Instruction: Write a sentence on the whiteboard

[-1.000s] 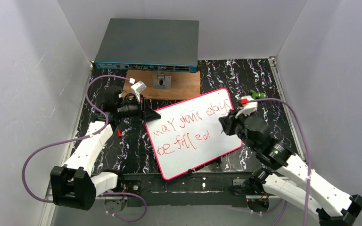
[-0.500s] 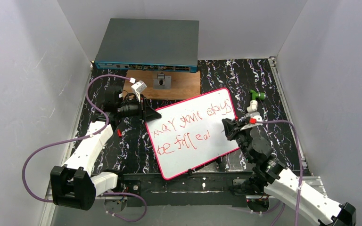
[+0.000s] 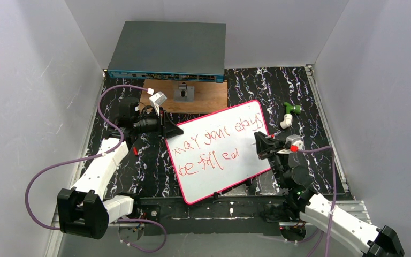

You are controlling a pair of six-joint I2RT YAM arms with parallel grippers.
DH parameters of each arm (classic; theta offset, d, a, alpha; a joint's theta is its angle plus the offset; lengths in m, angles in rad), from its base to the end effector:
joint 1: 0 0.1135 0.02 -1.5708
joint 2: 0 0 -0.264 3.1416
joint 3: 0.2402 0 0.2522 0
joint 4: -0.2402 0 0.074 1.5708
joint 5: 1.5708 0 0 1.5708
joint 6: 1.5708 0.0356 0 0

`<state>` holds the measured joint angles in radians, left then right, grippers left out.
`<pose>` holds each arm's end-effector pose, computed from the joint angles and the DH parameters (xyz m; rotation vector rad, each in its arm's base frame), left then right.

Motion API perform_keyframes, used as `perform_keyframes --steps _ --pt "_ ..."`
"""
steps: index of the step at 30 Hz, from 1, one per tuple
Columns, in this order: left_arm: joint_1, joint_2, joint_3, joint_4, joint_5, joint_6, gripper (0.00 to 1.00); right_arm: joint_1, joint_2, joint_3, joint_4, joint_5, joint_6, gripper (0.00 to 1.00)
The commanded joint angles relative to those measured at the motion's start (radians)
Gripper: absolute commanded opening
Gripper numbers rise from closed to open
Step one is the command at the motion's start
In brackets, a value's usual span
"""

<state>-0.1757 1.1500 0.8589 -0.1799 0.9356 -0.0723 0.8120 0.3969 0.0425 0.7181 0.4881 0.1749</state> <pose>0.2400 -0.0717 0.2985 0.6899 1.8783 -1.1032 0.0986 0.0797 0.2243 0.0357 1.2703 0.5591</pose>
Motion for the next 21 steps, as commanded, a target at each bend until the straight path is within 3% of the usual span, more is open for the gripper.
perform_keyframes --steps 1,21 --pt "-0.01 0.0 -0.005 0.023 -0.103 0.097 0.0 0.0 0.055 0.002 0.171 0.0 -0.011 0.01" --pt "-0.011 -0.004 -0.001 0.023 -0.1 0.097 0.0 0.0 0.239 0.05 0.279 -0.059 0.026 0.01"
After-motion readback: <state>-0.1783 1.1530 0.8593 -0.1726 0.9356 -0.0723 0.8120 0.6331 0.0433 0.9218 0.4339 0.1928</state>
